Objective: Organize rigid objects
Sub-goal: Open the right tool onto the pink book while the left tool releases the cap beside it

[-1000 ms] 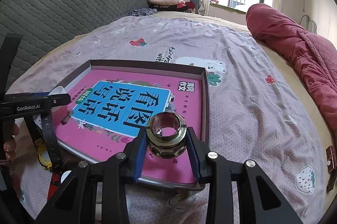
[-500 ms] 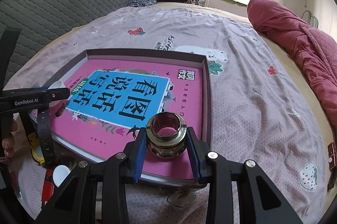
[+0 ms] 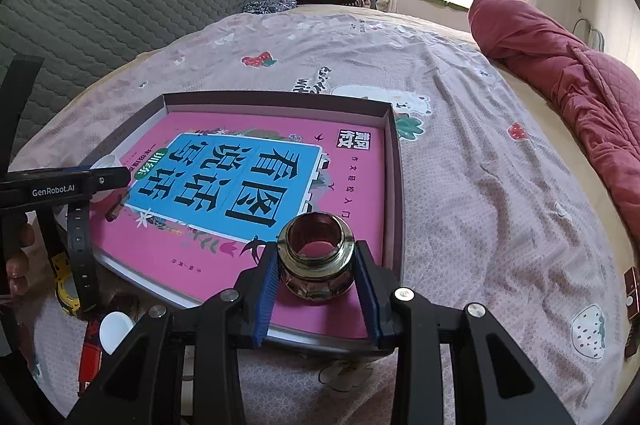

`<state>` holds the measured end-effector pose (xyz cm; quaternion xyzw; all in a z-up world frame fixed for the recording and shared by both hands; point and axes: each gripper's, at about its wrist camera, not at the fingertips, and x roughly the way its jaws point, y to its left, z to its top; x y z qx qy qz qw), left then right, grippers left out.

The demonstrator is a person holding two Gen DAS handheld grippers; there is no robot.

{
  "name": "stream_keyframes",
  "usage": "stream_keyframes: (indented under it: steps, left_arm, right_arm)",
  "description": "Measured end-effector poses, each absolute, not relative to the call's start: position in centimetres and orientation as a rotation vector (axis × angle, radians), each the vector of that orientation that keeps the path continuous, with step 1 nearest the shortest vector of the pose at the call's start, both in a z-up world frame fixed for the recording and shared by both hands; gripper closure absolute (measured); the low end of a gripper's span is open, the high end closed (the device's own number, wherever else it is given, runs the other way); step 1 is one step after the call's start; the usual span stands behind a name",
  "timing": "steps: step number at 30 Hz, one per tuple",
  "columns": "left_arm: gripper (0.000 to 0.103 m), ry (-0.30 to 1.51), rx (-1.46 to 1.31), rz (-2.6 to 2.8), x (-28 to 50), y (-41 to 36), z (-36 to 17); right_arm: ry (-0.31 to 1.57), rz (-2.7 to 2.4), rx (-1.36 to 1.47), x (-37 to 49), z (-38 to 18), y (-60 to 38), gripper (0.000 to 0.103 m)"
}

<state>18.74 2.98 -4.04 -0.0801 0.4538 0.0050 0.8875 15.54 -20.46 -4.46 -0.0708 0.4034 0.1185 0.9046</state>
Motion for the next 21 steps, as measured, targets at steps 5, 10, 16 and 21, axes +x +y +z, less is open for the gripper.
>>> stream_keyframes:
  steps: [5, 10, 16, 21]
  left_arm:
    - [0.052, 0.944, -0.187, 0.010, 18.8, 3.2, -4.0]
    - [0.051, 0.936, -0.192, 0.011, 18.6, 3.3, -3.8]
    - [0.042, 0.916, -0.200, 0.008, 18.6, 3.6, -3.2]
    - [0.041, 0.895, -0.192, 0.020, 18.1, 3.6, -2.4]
  right_arm:
    - [0.831, 0.251, -0.146, 15.6, -4.5, -20.5, 0.066]
    - [0.828, 0.248, -0.146, 15.5, -4.4, -20.7, 0.066]
    - [0.823, 0.248, -0.124, 15.5, -4.3, -21.0, 0.063]
    - [0.797, 0.246, -0.095, 15.4, -3.8, -21.5, 0.059]
